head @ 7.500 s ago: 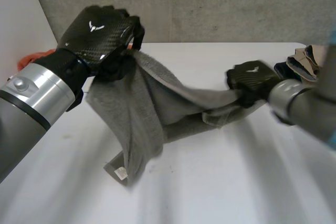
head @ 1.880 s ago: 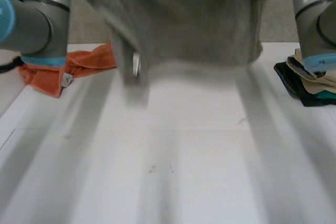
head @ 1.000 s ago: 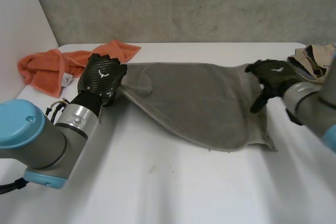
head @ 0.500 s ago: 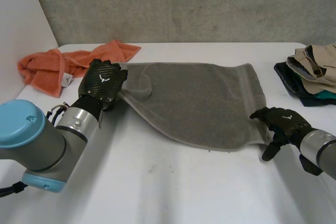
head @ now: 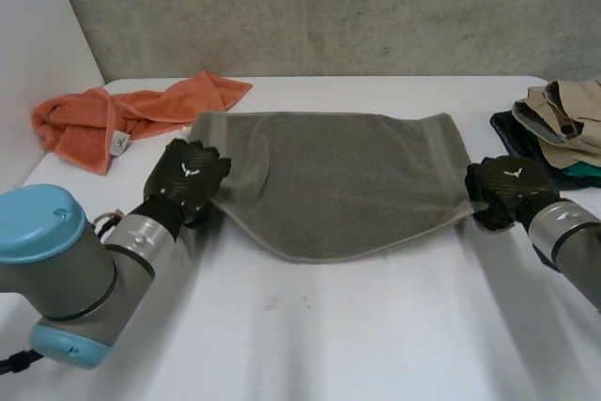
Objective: Fold the laundry.
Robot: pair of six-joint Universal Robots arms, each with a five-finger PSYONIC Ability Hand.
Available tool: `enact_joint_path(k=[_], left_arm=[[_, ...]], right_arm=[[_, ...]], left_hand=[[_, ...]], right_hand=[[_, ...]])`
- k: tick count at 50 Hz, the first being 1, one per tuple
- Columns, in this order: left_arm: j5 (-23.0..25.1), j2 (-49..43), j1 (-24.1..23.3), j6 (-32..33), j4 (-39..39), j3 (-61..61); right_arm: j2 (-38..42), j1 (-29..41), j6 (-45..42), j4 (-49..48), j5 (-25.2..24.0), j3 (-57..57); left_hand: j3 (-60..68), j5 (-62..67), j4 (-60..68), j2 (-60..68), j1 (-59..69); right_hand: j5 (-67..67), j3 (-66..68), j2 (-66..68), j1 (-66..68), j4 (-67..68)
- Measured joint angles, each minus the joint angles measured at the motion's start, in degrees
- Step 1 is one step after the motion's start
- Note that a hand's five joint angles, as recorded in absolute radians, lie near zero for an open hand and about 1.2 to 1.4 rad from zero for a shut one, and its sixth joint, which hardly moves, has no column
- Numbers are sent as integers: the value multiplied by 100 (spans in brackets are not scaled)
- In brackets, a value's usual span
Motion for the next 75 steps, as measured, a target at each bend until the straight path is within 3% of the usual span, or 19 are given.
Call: enact_joint_path(k=[5, 19, 31, 35, 46, 56, 61, 65, 68, 75], left_arm=[[-11, -44, 125, -98, -383, 8], [-99, -203, 370, -860, -644, 63], [-977, -192, 240, -892, -691, -90], [-1147, -173, 189, -860, -679, -168], [-1155, -193, 146, -669, -684, -283], [-1137, -191, 133, -314, -856, -319], [-1172, -57, 129, 3, -1408, -353], [-1197, 323, 124, 282, -2436, -489], [-1236, 795, 88, 412, -3391, -675], [-1389, 2035, -113, 667, -4721, -1147]], right_arm=[[-248, -180, -400, 67, 3, 98], [-275, -592, -716, 81, 33, 58], [-263, -667, -680, 85, 37, 30], [-264, -662, -679, 100, 37, 30], [-267, -655, -681, 159, 32, 36], [-269, -658, -764, 299, 13, 46], [-345, -646, -1010, 814, -22, -5], [-575, -627, -1649, 1622, -34, -74], [-841, -640, -2675, 2527, 33, -80], [-1328, -677, -4334, 3798, 458, 167]], left_hand=[[-1013, -1096, -1095, -1043, -996], [-1958, -2067, -2012, -1948, -1797], [-2159, -2270, -2206, -2156, -2041], [-1839, -1861, -1862, -1813, -1703], [997, 889, 982, 1037, 1000], [1285, 1063, 1299, 1321, 1017], [1285, 1064, 1299, 1321, 1017], [1285, 1064, 1299, 1321, 1017], [1285, 1064, 1300, 1321, 1017], [1285, 1064, 1300, 1321, 1017]], right_hand=[[0, 0, 0, 0, 0], [0, 0, 0, 0, 0], [0, 0, 0, 0, 1], [0, 0, 0, 0, 1], [0, 0, 0, 0, 1], [0, 0, 0, 0, 1], [0, 0, 0, 0, 1], [0, 0, 0, 0, 1], [0, 0, 0, 0, 1], [0, 0, 0, 0, 1]])
